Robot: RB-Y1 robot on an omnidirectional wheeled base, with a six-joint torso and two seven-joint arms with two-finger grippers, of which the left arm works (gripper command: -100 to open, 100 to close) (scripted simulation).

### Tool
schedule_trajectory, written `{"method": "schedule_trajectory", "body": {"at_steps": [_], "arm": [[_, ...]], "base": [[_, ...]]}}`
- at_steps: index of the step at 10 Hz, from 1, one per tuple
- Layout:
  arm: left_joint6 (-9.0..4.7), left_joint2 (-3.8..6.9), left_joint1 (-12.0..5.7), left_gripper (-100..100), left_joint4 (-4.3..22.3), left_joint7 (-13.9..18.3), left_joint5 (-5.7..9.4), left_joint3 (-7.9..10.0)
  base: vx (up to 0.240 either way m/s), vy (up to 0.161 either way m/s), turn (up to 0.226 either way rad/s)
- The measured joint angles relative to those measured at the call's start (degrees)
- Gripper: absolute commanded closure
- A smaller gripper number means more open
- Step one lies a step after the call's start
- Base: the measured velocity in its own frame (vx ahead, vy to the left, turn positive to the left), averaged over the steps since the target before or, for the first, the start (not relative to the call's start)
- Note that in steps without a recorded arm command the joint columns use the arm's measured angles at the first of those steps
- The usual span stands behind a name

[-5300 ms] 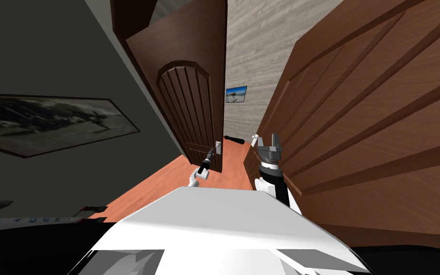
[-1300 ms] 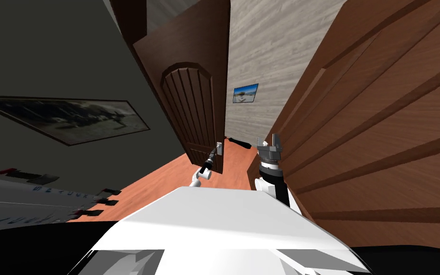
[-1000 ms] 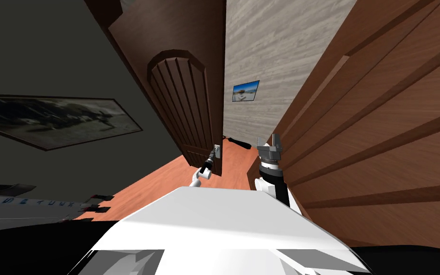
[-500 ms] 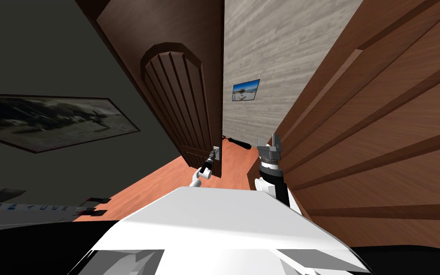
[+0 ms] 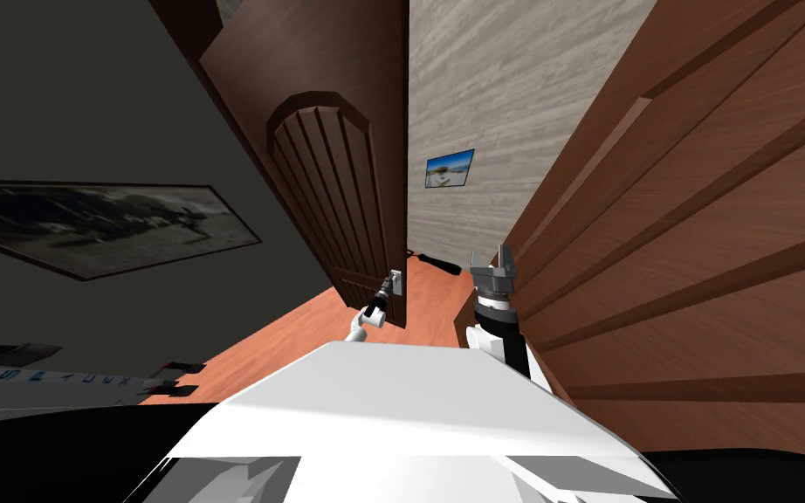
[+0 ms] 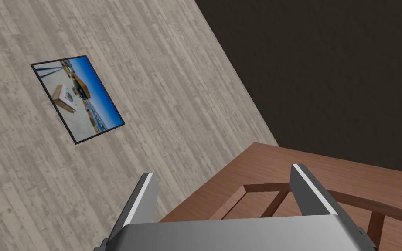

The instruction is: Push the door open

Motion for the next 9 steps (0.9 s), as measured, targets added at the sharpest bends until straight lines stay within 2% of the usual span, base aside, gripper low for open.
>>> {"method": "schedule_trajectory", "body": {"at_steps": [1, 2, 3, 6, 9], "arm": [[0.25, 0.39, 0.26, 100, -0.62, -0.24, -0.14, 0.57], [-0.13, 0.75, -0.57, 100, 0.18, -0.24, -0.08, 1.19], [-0.32, 1.04, -1.28, -100, 0.78, -0.27, -0.11, 1.87], [-0.07, 0.84, -1.02, -100, 0.29, 0.00, 0.09, 0.98], [0.65, 0.15, -0.43, -100, -0.98, 0.52, 0.45, -0.46]], "base": [[0.097, 0.083, 0.068], [0.085, 0.073, 0.066], [-0.102, 0.027, 0.003], [-0.250, 0.010, -0.008], [-0.287, -0.007, -0.007]]}}
